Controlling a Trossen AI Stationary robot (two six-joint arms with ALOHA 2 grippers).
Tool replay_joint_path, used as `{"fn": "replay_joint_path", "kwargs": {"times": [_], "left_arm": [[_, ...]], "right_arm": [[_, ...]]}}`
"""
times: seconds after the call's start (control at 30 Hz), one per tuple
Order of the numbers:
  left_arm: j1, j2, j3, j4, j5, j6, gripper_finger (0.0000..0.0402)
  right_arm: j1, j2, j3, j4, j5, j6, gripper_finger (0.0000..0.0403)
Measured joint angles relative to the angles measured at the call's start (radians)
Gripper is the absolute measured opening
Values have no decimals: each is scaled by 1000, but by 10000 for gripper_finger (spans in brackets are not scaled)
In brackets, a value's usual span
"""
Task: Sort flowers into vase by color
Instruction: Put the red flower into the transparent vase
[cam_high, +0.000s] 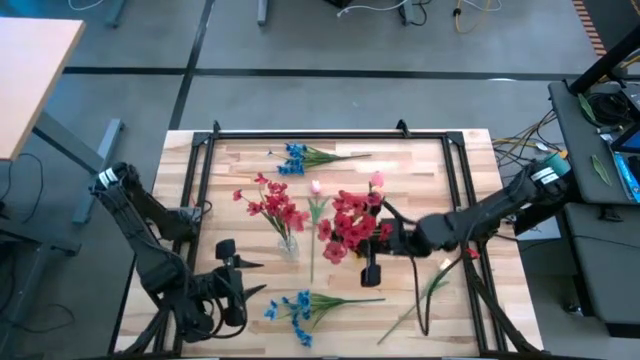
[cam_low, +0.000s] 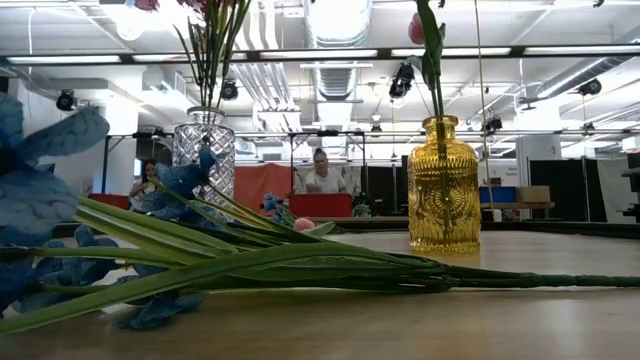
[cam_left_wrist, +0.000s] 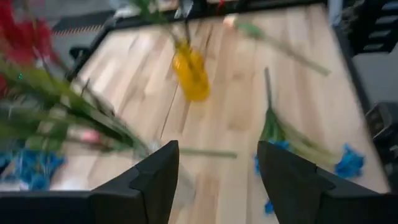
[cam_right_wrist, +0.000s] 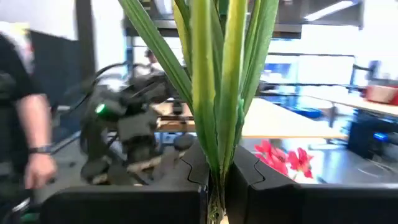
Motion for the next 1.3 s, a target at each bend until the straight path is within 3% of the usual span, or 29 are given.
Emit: {"fn": "replay_joint_path", "kwargs": {"times": [0.2,0.6,0.83,1.1,1.3], "left_arm": [[2,0,-127,17,-5,-193,192],[3,-2,-350,181,-138,-390,192],[3,-1,-458,344,-214,-364,224],[5,0,-577,588,-310,-278,281],[12,0,-650,743,-340,-229,299]], "right_arm": [[36,124,16,81,130,0,13],[0,362,208,172,163,-142,13],[-34,409,273,171,166,-139,13],[-75,417,275,161,161,-89,13],[-84,417,275,158,158,-78,13]]}}
